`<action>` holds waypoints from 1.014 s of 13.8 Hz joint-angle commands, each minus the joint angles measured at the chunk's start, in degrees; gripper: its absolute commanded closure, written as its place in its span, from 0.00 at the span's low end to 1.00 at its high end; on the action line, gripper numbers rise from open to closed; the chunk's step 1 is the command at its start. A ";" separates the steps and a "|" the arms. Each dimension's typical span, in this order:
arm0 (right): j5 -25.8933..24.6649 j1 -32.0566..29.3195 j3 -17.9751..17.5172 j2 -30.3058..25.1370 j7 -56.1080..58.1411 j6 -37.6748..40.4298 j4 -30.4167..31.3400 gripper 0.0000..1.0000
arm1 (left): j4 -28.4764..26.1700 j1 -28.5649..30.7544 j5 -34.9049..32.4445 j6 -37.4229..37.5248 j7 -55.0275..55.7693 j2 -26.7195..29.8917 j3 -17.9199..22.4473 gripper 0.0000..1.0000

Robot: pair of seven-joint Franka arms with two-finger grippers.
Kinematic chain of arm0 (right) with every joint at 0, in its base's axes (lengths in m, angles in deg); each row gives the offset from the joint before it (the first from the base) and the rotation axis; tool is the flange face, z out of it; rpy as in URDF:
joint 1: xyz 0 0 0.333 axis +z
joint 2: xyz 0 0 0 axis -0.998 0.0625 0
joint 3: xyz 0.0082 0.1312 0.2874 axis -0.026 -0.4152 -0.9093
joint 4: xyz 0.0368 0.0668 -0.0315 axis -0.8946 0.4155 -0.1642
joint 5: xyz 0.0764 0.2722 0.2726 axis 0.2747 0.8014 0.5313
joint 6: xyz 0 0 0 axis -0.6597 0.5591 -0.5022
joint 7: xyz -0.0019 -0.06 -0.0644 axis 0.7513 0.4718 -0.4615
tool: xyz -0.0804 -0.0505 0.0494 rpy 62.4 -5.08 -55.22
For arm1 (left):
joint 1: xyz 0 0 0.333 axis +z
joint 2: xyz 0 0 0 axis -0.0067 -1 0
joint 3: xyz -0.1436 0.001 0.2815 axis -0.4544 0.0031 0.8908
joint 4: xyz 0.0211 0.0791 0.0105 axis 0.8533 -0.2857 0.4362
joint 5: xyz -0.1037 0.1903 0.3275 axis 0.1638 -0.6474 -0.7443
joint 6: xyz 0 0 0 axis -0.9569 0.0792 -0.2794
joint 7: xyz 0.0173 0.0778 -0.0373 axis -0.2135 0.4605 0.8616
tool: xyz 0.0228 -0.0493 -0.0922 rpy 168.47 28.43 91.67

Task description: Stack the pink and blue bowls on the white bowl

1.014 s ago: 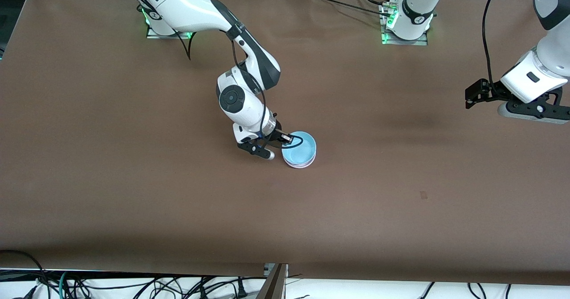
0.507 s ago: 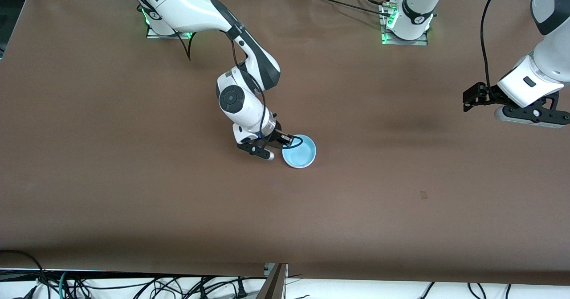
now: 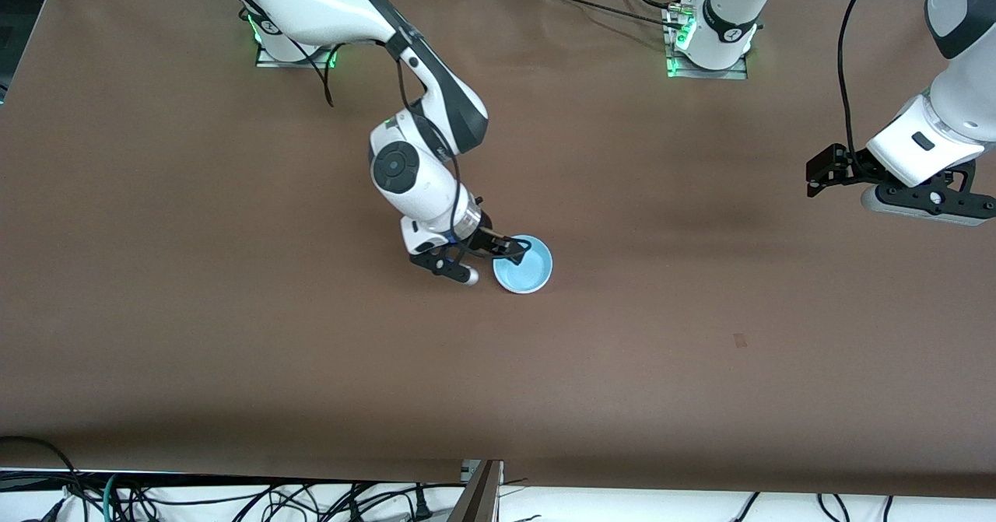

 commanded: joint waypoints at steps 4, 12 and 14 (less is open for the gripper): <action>-9.27 -1.11 8.74 -16.36 2.86 22.40 1.08 0.01 | 3.47 -0.21 -0.20 0.69 -0.90 -2.29 0.12 0.00; -8.04 -1.20 19.75 -27.72 19.92 42.30 1.60 0.01 | 3.73 -0.39 -0.64 0.60 -0.73 -2.46 0.12 0.00; -8.04 -1.11 20.98 -27.80 20.01 42.65 2.04 0.01 | 3.82 -0.39 -0.64 0.60 -0.72 -2.47 0.12 0.00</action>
